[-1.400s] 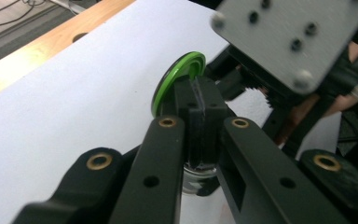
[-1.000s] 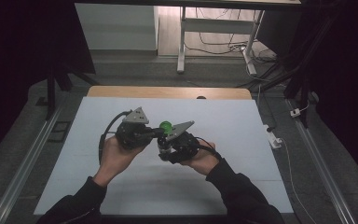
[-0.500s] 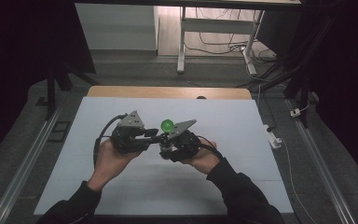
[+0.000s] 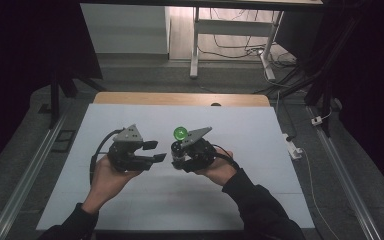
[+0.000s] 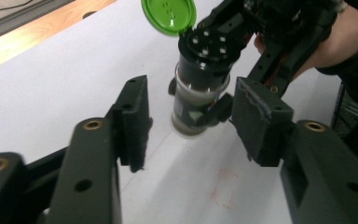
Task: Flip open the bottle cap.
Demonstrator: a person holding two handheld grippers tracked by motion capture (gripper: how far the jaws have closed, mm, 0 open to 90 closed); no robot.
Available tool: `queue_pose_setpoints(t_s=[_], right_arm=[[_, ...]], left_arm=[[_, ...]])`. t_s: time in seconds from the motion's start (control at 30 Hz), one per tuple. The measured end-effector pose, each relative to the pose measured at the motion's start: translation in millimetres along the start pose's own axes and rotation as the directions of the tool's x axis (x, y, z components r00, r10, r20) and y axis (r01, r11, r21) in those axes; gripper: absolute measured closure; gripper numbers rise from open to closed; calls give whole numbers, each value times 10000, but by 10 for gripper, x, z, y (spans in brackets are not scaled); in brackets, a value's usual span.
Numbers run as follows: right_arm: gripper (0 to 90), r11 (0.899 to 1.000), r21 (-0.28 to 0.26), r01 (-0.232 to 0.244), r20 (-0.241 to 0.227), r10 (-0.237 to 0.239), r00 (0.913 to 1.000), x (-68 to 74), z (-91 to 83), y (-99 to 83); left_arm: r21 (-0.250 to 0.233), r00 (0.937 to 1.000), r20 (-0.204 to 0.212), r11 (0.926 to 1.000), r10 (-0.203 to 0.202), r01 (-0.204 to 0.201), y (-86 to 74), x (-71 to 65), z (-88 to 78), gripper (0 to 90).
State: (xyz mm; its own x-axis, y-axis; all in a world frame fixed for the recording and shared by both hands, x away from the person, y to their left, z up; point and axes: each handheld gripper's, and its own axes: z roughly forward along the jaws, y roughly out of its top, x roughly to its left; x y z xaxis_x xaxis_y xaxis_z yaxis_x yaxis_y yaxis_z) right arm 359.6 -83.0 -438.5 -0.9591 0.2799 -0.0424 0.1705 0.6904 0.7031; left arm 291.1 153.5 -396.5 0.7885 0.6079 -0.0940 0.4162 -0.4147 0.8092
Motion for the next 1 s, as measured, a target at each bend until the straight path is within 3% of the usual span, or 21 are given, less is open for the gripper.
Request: queue_pose_setpoints(t_s=[0.4, 0.7, 1.0], right_arm=[[531, 10000, -21, -10, 44, 10, 10000, -8, -16, 4], [531, 10000, -20, -19, 63, 19, 10000, -10, -23, 7], [531, 9999, -71, -70, 91, 71, 9999, -16, -43, 9]], left_arm=[[-53, 9995, -2, 9995, -327, 327, -253, -33, -152, 243], [67, 9980, -23, 9979, -637, 637, -499, -69, -258, 183], [-15, 9922, -73, 9922, -1245, 1244, -780, -92, -422, 114]])
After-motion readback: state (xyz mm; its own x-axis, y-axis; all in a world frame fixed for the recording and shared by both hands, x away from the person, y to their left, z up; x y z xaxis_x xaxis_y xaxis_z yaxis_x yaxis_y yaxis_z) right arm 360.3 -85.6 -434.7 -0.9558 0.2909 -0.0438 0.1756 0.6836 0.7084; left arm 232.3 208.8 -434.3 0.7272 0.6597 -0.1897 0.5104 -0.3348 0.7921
